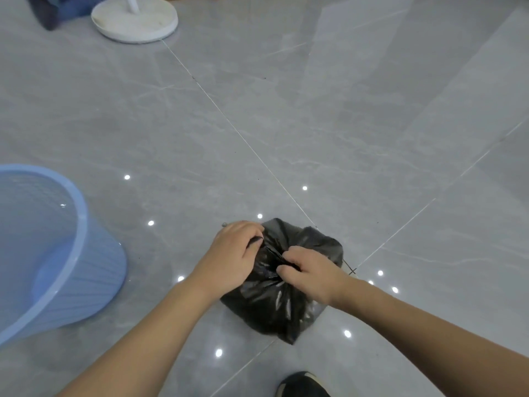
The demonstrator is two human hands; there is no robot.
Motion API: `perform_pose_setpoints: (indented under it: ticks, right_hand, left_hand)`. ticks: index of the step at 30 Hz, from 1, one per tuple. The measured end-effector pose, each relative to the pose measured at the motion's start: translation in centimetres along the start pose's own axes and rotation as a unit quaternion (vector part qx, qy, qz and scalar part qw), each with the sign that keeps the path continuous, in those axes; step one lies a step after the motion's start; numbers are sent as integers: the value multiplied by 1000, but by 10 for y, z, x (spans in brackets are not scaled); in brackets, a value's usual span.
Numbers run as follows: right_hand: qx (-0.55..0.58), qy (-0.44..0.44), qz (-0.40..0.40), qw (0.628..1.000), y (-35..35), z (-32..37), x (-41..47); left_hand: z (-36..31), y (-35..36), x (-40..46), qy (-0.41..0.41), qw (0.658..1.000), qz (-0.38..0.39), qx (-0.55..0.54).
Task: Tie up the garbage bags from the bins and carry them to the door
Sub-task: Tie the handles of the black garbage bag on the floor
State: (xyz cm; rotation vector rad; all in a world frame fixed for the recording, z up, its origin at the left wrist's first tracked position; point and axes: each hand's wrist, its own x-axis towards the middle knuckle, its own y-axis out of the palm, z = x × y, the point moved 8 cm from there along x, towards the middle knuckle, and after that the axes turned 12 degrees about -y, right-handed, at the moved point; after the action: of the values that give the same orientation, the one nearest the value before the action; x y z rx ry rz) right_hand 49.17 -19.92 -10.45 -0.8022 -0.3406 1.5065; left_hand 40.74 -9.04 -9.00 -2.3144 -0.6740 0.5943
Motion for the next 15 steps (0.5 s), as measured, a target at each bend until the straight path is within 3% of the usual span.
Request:
perform_pose_setpoints:
  ticks: [3,7,11,15]
  right_hand:
    - [-169,-73,-13,983,-10,12,-1]
    - [-326,-118,-55,937,-21,22,-7]
    - [-395,-170,-124,894,-25,29,-19]
    - [-401,-210,-154,878,-27,33,-23]
  left_hand:
    - [3,13,4,-40,994,59,-86]
    - [6,29,3,-98,977,72,-176]
    - [13,45,3,-138,970,83,-180]
    - [13,56,6,-175,956,110,-210]
